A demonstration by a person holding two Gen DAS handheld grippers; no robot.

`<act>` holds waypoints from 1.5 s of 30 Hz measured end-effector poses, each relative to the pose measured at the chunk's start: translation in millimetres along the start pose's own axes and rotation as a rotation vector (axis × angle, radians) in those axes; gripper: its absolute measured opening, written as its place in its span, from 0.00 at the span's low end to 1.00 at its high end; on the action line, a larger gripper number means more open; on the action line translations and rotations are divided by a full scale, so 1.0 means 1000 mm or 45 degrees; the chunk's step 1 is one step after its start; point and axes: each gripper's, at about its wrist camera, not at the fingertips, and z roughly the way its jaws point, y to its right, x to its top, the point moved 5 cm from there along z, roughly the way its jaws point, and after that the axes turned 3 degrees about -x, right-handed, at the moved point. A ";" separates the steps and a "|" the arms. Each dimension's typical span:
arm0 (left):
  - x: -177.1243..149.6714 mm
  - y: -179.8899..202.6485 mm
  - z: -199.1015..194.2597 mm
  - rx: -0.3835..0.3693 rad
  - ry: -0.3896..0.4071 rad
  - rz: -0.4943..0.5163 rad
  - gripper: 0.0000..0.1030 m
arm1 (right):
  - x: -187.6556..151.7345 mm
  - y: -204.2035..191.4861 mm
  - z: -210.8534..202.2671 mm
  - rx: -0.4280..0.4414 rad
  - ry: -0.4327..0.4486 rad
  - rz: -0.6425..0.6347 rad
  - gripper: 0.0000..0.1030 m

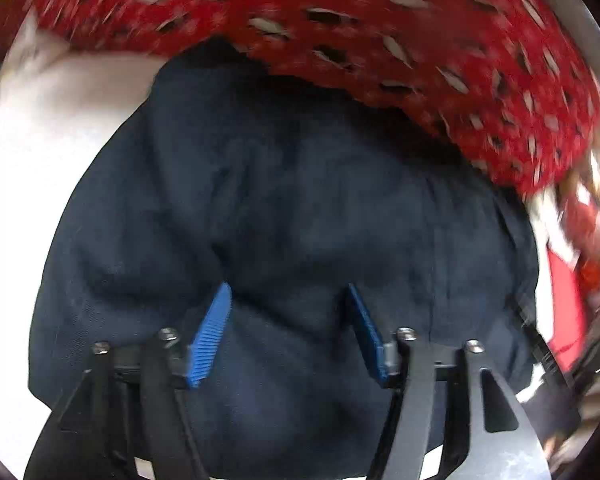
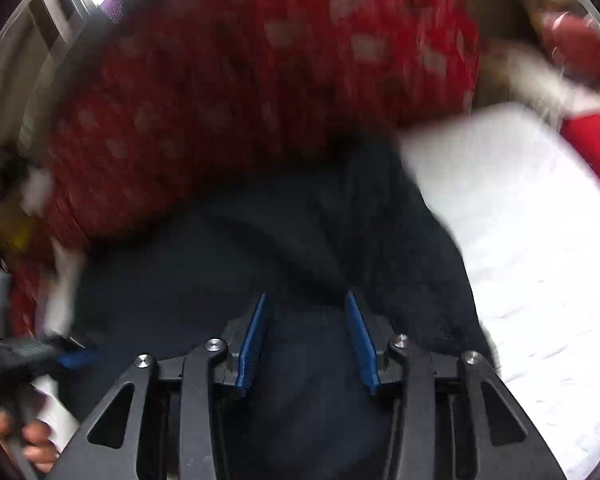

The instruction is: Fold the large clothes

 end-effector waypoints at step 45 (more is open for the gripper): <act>0.056 -0.081 -0.066 -0.392 0.014 -0.389 0.80 | 0.032 0.000 -0.041 -0.125 0.297 0.003 0.69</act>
